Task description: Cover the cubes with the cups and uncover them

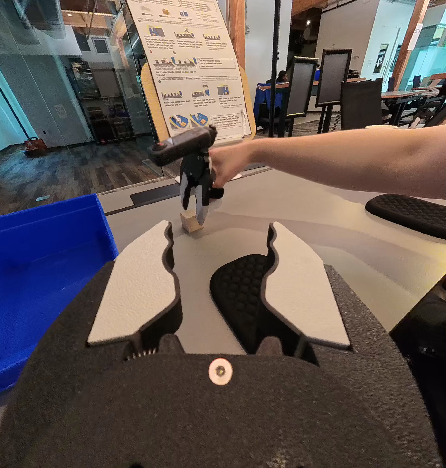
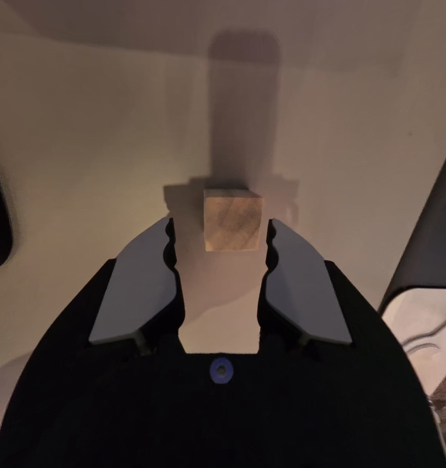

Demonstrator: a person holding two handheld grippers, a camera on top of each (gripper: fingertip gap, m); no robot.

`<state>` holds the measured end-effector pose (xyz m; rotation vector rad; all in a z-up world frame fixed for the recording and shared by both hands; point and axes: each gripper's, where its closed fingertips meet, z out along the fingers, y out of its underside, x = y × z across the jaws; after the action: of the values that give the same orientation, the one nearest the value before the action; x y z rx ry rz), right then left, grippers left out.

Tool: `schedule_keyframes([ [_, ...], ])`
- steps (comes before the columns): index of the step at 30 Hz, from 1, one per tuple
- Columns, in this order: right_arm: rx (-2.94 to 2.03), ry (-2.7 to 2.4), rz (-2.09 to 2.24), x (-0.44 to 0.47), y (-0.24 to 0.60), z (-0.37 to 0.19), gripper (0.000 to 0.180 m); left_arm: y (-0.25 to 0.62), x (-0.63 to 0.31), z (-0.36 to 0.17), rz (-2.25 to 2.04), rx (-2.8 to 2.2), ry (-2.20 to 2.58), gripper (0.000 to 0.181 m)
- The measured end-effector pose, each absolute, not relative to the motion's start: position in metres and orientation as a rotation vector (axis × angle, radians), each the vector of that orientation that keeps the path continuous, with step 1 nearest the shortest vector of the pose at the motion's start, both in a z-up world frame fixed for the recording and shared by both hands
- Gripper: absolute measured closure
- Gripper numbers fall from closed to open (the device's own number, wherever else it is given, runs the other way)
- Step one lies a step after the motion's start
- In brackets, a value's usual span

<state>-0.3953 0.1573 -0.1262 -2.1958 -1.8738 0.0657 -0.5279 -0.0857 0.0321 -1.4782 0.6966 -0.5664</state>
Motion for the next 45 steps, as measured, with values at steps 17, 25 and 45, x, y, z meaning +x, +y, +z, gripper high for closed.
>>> schedule_keyframes([
  [17, -2.124, -1.517, -0.012, -0.314, 0.104, -0.004, 0.134, -0.091, -0.509, 0.040, -0.594, -1.455, 0.778, 0.110],
  [25, -2.451, -0.470, -0.395, 0.021, -0.035, 0.110, 0.134, -0.088, -0.491, 0.037, -0.701, -1.424, 0.822, 0.111],
  [45, -2.989, 0.344, -0.092, 0.252, -0.177, -0.133, 0.134, -0.098, -0.440, 0.072, -0.657, -1.373, 0.935, 0.111],
])
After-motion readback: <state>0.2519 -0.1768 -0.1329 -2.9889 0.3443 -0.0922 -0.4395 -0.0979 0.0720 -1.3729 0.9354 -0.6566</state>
